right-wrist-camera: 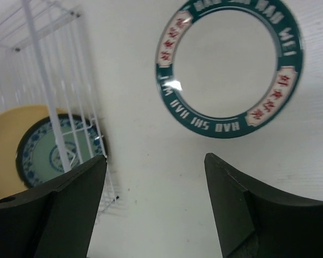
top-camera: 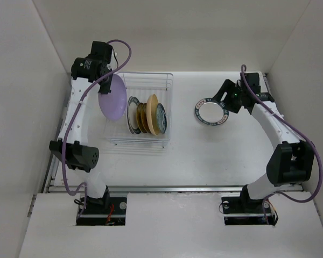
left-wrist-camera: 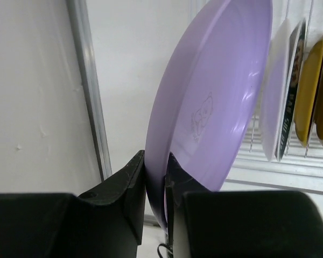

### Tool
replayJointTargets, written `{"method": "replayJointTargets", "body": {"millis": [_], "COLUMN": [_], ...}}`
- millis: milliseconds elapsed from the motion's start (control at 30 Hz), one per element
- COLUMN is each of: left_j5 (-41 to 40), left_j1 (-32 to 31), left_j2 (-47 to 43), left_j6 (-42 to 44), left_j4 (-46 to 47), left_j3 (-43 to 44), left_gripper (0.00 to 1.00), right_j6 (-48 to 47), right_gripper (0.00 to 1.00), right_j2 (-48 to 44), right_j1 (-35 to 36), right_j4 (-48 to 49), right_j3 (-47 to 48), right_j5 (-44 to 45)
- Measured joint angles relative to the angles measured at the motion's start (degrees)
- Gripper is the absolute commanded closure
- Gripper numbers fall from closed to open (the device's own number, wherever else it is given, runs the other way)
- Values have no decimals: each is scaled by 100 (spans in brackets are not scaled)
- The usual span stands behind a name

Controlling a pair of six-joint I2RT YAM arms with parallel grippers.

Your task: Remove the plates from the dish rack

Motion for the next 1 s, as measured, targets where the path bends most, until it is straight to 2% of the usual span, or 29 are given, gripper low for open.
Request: {"method": "replayJointTargets", "body": {"millis": [367,567,700,833,1000], "left_j5": [-372,-109,820,2284,3746], "left_j1": [-90,-149,-136,-175,-229], "left_j2": [-531,-780,-962,-962,-518], "left_j6": [31,-223,-485,-730,-852], "left_j4": [713,984,968,994,944], "left_j3": [109,208,219,-50,-376], "left_gripper": [100,100,100,100,100], "right_j6": [-643,-796,-837,-817,-695], "right_gripper": [14,14,14,14,14], "right_j2": [2,2,74,297,551], "right_j1": [1539,2194,2328,2430,2509], "right_j4": [166,654,898,1156,1298], "right_j3": [640,962,1113,1224,1226], "right_j5": [-754,-1064,-1266,-1390,-1421]}}
